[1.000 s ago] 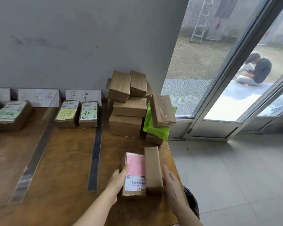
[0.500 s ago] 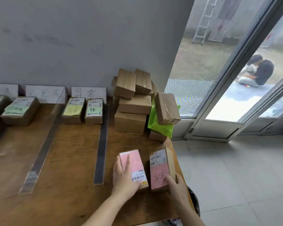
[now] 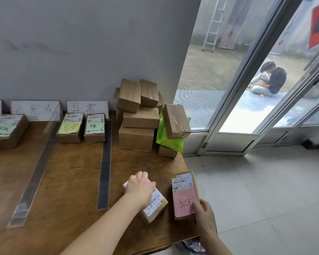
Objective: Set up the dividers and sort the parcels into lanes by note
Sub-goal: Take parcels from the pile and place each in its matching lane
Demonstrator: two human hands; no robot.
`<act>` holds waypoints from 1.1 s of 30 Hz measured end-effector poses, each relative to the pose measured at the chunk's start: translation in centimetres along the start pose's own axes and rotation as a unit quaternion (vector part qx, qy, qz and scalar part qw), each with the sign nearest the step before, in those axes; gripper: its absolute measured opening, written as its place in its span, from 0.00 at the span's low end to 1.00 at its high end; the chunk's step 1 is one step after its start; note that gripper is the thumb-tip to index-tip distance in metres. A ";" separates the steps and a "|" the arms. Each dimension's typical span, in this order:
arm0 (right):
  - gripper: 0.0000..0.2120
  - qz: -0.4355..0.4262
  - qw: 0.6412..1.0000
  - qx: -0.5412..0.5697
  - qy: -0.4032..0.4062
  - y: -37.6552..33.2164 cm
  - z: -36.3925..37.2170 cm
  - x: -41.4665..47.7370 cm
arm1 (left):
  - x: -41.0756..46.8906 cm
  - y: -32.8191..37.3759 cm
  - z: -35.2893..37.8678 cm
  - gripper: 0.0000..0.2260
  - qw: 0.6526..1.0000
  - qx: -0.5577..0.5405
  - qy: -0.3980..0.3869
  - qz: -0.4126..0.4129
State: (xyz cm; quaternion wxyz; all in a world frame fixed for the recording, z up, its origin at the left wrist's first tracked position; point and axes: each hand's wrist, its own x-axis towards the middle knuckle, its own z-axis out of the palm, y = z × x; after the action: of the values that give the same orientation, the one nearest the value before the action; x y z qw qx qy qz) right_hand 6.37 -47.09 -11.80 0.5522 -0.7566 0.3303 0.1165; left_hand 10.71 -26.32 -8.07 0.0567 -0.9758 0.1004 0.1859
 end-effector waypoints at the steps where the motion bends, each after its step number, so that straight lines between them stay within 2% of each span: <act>1: 0.21 0.001 1.000 -0.003 0.001 0.1 -0.3 -0.3 | 0.3 -0.4 0.0 0.25 1.000 0.021 -0.012 0.019; 3: 0.15 -0.005 1.000 -0.004 0.007 0.2 -0.9 -1.0 | 0.8 -1.0 -0.1 0.28 0.998 0.014 -0.055 0.041; 5: 0.12 -0.008 1.000 0.007 0.016 0.1 -1.1 -2.0 | 0.8 -0.8 0.0 0.28 0.997 -0.001 -0.070 0.027; 7: 0.11 -0.005 1.000 0.012 0.019 0.7 -1.3 -2.4 | 0.3 0.1 0.4 0.32 0.997 0.000 -0.072 -0.003; 9: 0.13 -0.008 0.999 0.020 0.028 1.1 -1.4 -2.9 | -0.5 1.1 1.2 0.38 0.992 -0.050 -0.098 -0.057; 11: 0.16 -0.008 0.999 0.031 0.038 1.5 -1.6 -3.3 | -1.5 1.7 2.4 0.40 0.974 -0.152 -0.119 -0.115; 14: 0.29 -0.007 0.998 0.043 0.043 2.9 -1.7 -3.2 | -2.9 1.8 4.0 0.38 0.932 -0.290 -0.123 -0.181; 16: 0.35 0.001 0.998 0.048 0.037 5.0 -1.2 -2.0 | -3.5 1.9 4.6 0.35 0.892 -0.385 -0.130 -0.196; 17: 0.34 0.002 0.998 0.051 0.035 5.7 -0.9 -1.7 | -3.9 2.1 4.8 0.33 0.856 -0.455 -0.142 -0.200; 19: 0.35 0.001 0.998 0.057 0.028 5.7 -0.4 -2.3 | -5.0 2.5 5.1 0.22 0.755 -0.603 -0.166 -0.198; 20: 0.38 -0.004 0.998 0.065 0.023 5.3 -0.3 -2.9 | -5.4 2.6 5.5 0.16 0.722 -0.646 -0.165 -0.186; 23: 0.39 -0.024 0.996 0.087 0.004 4.7 -0.5 -3.2 | -6.7 2.6 6.1 0.12 0.685 -0.698 -0.137 -0.157; 27: 0.28 -0.072 0.992 0.099 -0.025 1.4 -1.2 -6.0 | -9.0 3.0 5.0 0.13 0.601 -0.784 -0.090 -0.131; 29: 0.27 -0.101 0.988 0.105 -0.045 0.1 -1.4 -6.9 | -10.4 3.1 4.0 0.12 0.557 -0.819 -0.035 -0.133; 31: 0.27 -0.140 0.983 0.100 -0.070 -1.2 -1.3 -8.0 | -11.9 2.9 3.1 0.16 0.531 -0.833 0.037 -0.152; 33: 0.22 -0.178 0.971 0.111 -0.113 -2.5 -0.7 -8.9 | -13.4 2.3 1.9 0.17 0.510 -0.836 0.109 -0.171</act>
State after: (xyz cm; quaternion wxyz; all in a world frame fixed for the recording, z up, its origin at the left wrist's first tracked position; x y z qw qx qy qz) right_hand 1.11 -44.02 -4.86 0.6781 -0.7194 0.1368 0.0635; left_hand -2.71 -25.97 -4.94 -0.7660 -0.5825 -0.2648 0.0623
